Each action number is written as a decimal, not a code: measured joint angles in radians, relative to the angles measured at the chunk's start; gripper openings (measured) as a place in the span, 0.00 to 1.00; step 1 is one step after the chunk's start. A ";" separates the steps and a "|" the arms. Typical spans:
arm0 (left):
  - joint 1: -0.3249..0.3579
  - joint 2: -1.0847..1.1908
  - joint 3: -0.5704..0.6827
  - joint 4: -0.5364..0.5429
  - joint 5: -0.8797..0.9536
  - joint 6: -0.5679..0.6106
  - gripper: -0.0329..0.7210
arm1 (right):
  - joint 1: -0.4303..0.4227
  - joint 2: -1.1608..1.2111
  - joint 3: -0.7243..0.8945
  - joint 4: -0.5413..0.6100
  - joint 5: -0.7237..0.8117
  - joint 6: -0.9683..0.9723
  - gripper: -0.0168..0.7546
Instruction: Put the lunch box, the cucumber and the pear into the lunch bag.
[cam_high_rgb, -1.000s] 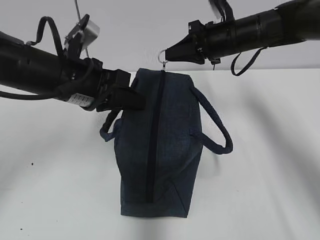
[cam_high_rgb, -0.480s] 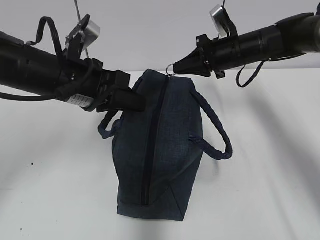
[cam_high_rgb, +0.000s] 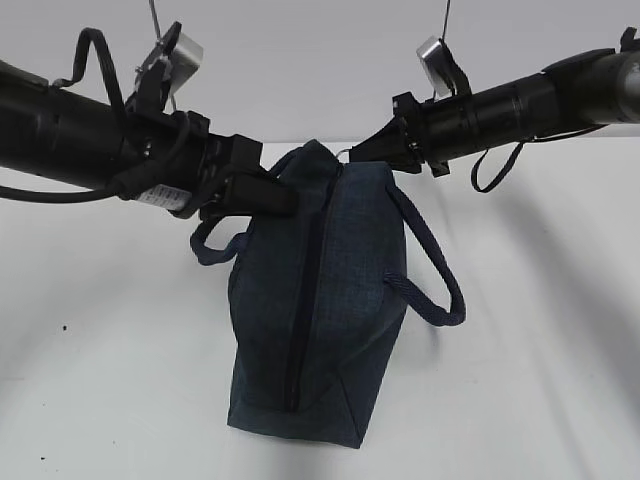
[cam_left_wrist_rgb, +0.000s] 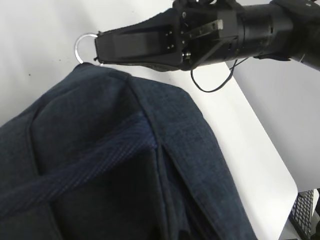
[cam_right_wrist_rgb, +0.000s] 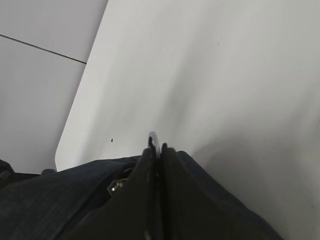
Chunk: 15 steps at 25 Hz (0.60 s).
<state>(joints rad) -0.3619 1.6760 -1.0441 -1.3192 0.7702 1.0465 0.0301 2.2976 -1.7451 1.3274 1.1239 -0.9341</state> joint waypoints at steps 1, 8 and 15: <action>0.000 0.000 0.000 -0.008 0.003 0.007 0.03 | 0.000 0.000 0.000 -0.008 -0.004 0.000 0.03; 0.000 0.004 0.000 -0.090 0.013 0.068 0.03 | -0.002 0.000 0.000 -0.030 -0.016 0.000 0.03; 0.000 0.007 0.001 -0.180 0.034 0.143 0.02 | -0.002 0.000 0.000 -0.074 -0.043 0.002 0.03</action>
<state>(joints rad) -0.3619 1.6835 -1.0431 -1.4994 0.8038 1.1890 0.0281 2.2976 -1.7451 1.2537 1.0807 -0.9322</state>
